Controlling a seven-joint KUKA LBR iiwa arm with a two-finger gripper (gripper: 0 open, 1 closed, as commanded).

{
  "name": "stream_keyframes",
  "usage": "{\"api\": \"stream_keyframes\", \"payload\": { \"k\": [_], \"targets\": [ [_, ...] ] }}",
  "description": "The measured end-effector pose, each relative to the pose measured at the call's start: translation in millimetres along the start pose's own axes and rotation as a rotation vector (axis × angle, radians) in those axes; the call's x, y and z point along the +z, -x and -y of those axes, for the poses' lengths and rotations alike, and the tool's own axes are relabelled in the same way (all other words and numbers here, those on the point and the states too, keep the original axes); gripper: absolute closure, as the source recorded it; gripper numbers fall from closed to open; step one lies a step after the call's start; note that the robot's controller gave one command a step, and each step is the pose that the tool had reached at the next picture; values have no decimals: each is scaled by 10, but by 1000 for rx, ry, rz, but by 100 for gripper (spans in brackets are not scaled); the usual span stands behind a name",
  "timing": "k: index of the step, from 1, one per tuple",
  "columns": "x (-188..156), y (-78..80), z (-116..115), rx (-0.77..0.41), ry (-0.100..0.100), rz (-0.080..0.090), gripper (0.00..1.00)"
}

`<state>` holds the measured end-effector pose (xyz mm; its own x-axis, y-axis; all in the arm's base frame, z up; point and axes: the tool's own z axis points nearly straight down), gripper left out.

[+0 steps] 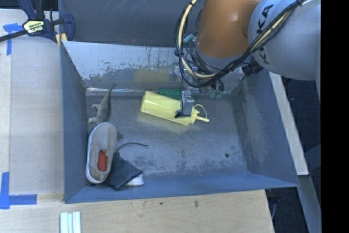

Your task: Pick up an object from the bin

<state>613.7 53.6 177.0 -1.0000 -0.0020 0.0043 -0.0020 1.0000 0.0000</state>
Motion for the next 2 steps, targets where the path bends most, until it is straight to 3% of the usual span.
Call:
{"api": "stream_keyframes", "payload": {
  "k": [1,2],
  "targets": [
    [-53,12,2,1,0,8,0],
    [442,42,34,164,1,9,0]
  ]
}}
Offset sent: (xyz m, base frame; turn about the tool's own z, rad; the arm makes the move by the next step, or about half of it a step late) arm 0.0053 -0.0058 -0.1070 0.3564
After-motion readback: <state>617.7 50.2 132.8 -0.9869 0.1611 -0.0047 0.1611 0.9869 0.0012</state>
